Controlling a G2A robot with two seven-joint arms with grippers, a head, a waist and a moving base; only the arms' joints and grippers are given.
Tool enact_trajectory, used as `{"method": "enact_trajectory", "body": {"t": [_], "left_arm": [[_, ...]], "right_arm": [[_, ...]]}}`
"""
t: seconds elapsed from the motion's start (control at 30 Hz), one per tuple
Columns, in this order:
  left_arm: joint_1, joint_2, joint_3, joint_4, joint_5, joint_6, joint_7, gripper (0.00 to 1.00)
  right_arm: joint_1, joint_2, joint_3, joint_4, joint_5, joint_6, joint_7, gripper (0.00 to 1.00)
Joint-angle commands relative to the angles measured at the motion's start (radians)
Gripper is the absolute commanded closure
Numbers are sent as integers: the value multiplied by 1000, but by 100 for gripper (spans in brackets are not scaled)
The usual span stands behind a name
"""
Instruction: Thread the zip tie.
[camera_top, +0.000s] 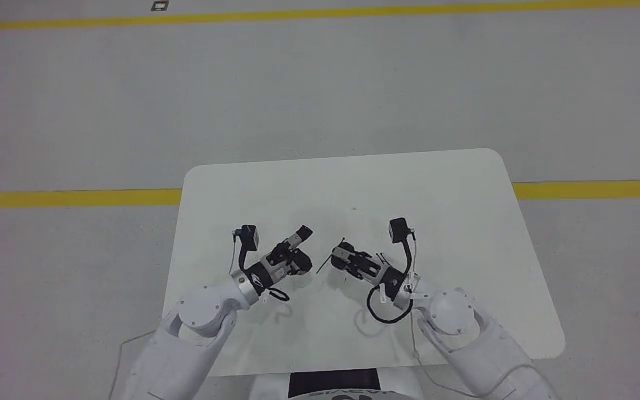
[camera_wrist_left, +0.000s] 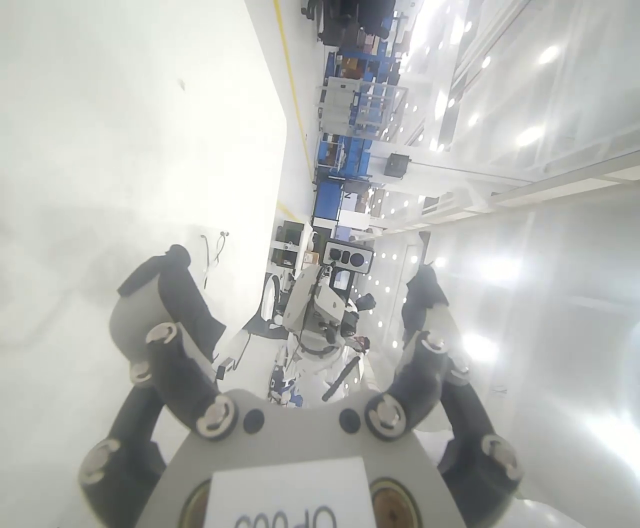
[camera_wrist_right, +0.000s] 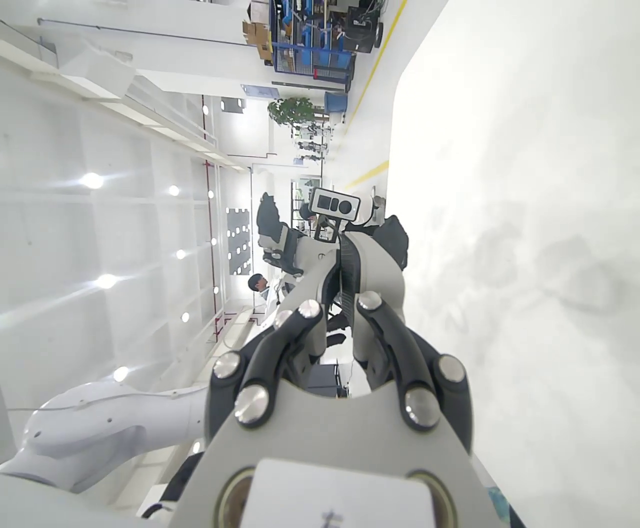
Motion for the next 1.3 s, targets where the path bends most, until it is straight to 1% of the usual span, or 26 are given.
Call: {"method": "enact_trajectory", "body": {"t": [0.0, 0.13, 0.2, 0.3, 0.5, 0.53, 0.6, 0.73, 0.8, 0.83, 1.07, 1.2, 1.27], "left_arm": [[0, -1, 8, 1, -17, -10, -3, 0], [5, 1, 12, 4, -36, -28, -8, 0], [8, 1, 14, 4, -37, -33, -5, 0], [8, 3, 15, 3, -29, -45, -5, 0], [8, 3, 15, 3, -29, -45, -5, 0], [8, 3, 15, 3, -29, -45, -5, 0], [6, 3, 20, 2, -30, -49, -4, 0], [6, 4, 35, 9, -49, -59, -32, 0], [2, 5, 43, 7, -44, -65, -44, 0], [-2, 6, 46, 7, -27, -75, -52, 0], [-5, 6, 50, 8, -21, -75, -47, 0], [-7, 9, 51, 14, -19, -85, -63, 0], [-10, 13, 50, 16, 1, -96, -86, 0]], "right_arm": [[-3, -4, -10, -11, -13, 3, -44, 100], [-7, -14, -30, -8, -57, 23, -148, 100], [-10, -21, -46, -1, -58, 30, -196, 100], [-9, -29, -66, 4, -72, 42, -236, 100], [-9, -29, -66, 4, -72, 42, -236, 100], [-9, -29, -66, 4, -72, 42, -236, 97], [-9, -30, -68, 2, -77, 45, -243, 100], [-11, -37, -83, 4, -76, 39, -259, 100], [-9, -41, -87, 9, -78, 38, -272, 100], [-9, -42, -88, 9, -86, 36, -282, 100], [-9, -42, -88, 9, -86, 36, -282, 100], [-8, -45, -88, 13, -80, 42, -278, 100], [-8, -46, -82, 15, -97, 59, -296, 100]]}}
